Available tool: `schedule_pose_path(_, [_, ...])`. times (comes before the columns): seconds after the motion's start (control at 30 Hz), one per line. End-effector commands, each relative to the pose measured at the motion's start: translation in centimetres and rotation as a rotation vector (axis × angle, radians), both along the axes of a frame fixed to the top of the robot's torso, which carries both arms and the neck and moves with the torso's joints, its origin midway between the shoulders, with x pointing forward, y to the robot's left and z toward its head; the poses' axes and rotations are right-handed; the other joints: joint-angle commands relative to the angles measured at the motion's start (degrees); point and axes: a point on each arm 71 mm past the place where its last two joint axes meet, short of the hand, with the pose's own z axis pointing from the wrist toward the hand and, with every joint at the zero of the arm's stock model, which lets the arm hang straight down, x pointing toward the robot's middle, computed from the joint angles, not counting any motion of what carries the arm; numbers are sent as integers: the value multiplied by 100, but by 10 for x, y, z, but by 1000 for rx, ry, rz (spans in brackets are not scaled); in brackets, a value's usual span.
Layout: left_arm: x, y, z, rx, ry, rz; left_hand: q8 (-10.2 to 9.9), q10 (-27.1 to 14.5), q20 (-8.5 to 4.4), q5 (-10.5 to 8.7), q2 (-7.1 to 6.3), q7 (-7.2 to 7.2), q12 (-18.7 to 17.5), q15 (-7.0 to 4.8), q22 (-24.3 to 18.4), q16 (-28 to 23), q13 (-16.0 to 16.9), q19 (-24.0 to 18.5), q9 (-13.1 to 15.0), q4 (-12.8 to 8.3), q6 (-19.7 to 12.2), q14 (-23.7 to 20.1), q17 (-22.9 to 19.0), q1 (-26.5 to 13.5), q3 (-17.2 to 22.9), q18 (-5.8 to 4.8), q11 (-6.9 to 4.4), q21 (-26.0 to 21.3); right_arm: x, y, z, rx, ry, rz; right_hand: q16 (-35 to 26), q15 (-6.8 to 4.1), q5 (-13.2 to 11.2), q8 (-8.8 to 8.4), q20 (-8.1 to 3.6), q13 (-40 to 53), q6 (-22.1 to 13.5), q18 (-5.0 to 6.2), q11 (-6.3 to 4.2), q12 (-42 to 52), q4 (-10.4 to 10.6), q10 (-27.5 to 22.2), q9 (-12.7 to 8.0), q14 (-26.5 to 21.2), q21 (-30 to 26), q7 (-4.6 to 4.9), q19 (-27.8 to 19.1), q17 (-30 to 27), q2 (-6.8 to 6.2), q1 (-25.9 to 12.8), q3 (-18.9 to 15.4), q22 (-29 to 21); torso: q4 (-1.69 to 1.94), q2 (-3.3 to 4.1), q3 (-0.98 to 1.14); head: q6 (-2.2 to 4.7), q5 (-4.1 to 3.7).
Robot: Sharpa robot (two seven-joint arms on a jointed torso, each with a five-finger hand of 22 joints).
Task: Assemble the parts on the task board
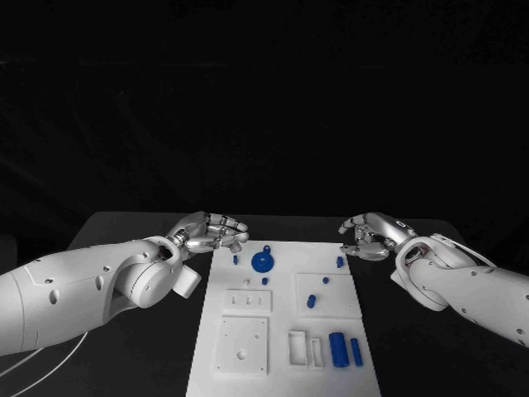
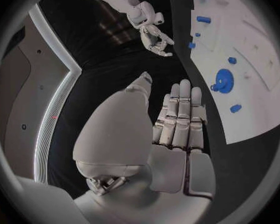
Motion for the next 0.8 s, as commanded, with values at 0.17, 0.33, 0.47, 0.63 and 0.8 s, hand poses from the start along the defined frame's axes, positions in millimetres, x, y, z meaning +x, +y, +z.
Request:
schedule_pose_path(0.17, [-1, -1, 0, -11, -7, -13, -23, 18, -11, -23, 9, 120, -28, 12, -10, -36, 7, 7, -5, -3, 36, 36, 11, 55, -40, 116, 8, -31, 0, -9, -17, 27, 53, 21, -43, 16, 35, 10, 6, -18, -4, 305, 17, 2, -63, -65, -14, -70, -46, 2, -61, 5, 57, -23, -136, 43, -2, 5, -13, -24, -55])
schedule_pose_path(0.33, [-1, -2, 0, -11, -6, -15, -23, 20, -11, -23, 11, 120, -29, 12, -10, -36, 8, 8, -5, -1, 37, 37, 12, 55, -41, 116, 8, -31, 4, -19, -28, 49, 96, 17, -60, 56, -223, -41, 12, -21, -119, 305, 57, 3, -243, -116, -40, -98, -65, 43, -110, 13, 136, 40, -315, 51, 6, 4, -22, -49, -143])
schedule_pose_path(0.47, [-1, -1, -1, -11, -5, -14, -24, 20, -11, -23, 13, 120, -31, 12, -10, -37, 8, 8, -5, 0, 37, 38, 13, 57, -41, 116, 9, -31, 5, -24, -38, 32, 110, 6, -70, 38, -417, -83, 28, -21, -223, 305, 38, 5, -377, -162, -59, -122, -76, 21, -151, 20, 163, 122, -406, 61, 9, -3, -29, -70, -196])
schedule_pose_path(0.63, [-1, 0, -1, -9, -5, -12, -24, 19, -11, -23, 13, 120, -33, 11, -9, -37, 8, 9, -6, 0, 37, 39, 14, 59, -42, 116, 9, -31, 7, -25, -49, 19, 122, -10, -79, 1, -447, -101, 37, -23, -289, 305, -2, 7, -452, -187, -66, -132, -80, -21, -174, 23, 178, 198, -439, 67, 9, 8, -23, -113, -187])
schedule_pose_path(0.8, [-1, -1, -1, -9, -4, -16, -25, 19, -11, -23, 13, 120, -35, 11, -10, -39, 8, 9, -6, 1, 37, 39, 16, 61, -44, 116, 10, -31, 10, -22, -55, 29, 129, -18, -87, -32, -611, -79, 49, -28, -288, 305, -35, 12, -440, -190, -58, -131, -81, -56, -180, 25, 239, 237, -426, 69, 20, 17, -22, -136, -151])
